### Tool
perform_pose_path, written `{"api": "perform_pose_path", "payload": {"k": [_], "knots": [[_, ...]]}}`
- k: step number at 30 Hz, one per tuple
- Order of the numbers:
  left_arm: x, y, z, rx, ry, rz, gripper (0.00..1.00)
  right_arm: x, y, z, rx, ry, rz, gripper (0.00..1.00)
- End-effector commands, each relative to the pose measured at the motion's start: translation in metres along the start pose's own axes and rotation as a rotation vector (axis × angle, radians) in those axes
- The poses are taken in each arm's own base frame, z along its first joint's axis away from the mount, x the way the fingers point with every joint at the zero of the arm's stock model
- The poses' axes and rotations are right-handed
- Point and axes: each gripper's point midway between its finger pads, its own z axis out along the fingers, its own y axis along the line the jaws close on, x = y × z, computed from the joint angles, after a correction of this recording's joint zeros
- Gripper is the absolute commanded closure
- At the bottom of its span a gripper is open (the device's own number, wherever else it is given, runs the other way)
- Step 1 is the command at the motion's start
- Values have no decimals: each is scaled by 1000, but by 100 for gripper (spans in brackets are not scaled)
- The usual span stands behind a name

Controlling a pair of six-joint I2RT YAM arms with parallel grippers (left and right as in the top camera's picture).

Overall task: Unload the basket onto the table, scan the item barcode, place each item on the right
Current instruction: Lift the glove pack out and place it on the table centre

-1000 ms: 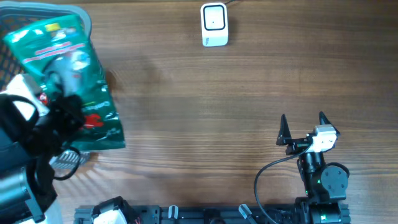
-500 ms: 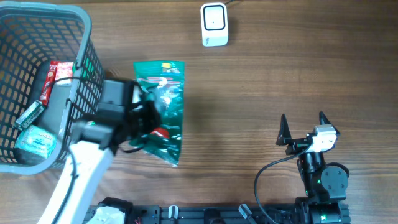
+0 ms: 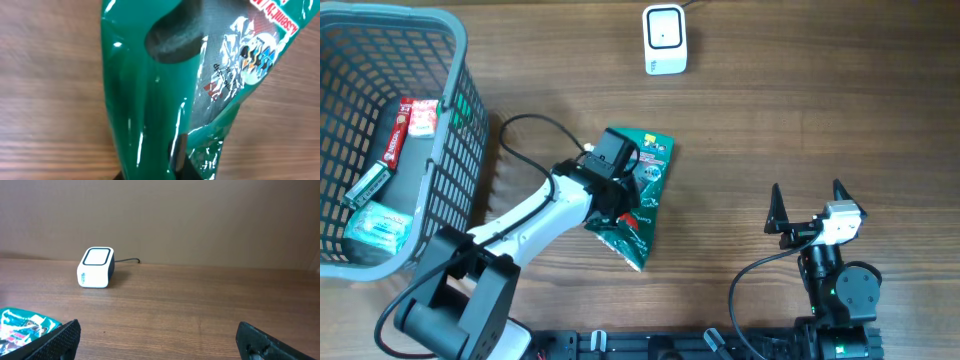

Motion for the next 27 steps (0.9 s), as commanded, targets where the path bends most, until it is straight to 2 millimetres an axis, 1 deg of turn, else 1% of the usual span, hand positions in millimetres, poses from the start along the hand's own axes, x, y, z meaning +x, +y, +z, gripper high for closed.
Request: {"api": "perform_pose_path", "payload": {"k": [1, 2, 3, 4, 6, 7, 8, 10, 12, 14, 16, 17, 18, 19, 20, 21, 22, 25, 26, 27], "knots": [[-20, 12, -7, -69, -90, 293, 63, -2, -2, 0, 11, -9, -8, 0], [-20, 14, -7, -78, -82, 396, 39, -2, -2, 0, 10, -9, -8, 0], [-19, 16, -7, -86, -71, 453, 13, -2, -2, 0, 11, -9, -8, 0], [-18, 15, -9, -85, -70, 458, 0, -2, -2, 0, 11, -9, -8, 1], [-22, 10, -20, -79, -81, 434, 0, -2, -2, 0, 11, -9, -8, 0], [-26, 5, -32, -71, -94, 429, 0, -2, -2, 0, 10, -9, -8, 0], [-31, -1, -47, -61, -117, 431, 0, -2, -2, 0, 11, -9, -8, 0], [-45, -13, -85, -53, -191, 433, 0, -2, -2, 0, 10, -9, -8, 0], [-66, -26, -142, -48, -328, 428, 0, -2, -2, 0, 10, -9, -8, 1], [-83, -33, -193, -46, -464, 413, 0, -2, -2, 0, 10, -9, -8, 0], [-96, -36, -252, -24, -614, 381, 0, -2, -2, 0, 11, -9, -8, 0], [-99, -35, -274, -4, -667, 364, 0, -2, -2, 0, 10, -9, -8, 0], [-100, -29, -290, 4, -710, 341, 0, -2, -2, 0, 11, -9, -8, 0], [-103, -17, -303, -14, -746, 306, 0, -2, -2, 0, 10, -9, -8, 0], [-105, 1, -312, -43, -770, 235, 0, -2, -2, 0, 11, -9, -8, 0], [-105, 17, -318, -65, -779, 161, 0, -2, -2, 0, 10, -9, -8, 0], [-101, 44, -323, -104, -771, 73, 0, -2, -2, 0, 10, -9, -8, 0], [-94, 88, -329, -170, -758, -111, 0, -2, -2, 0, 10, -9, -8, 0], [-93, 99, -332, -184, -763, -167, 0, -2, -2, 0, 10, -9, -8, 0], [-95, 118, -339, -201, -787, -258, 0, -2, -2, 0, 10, -9, -8, 0]]}}
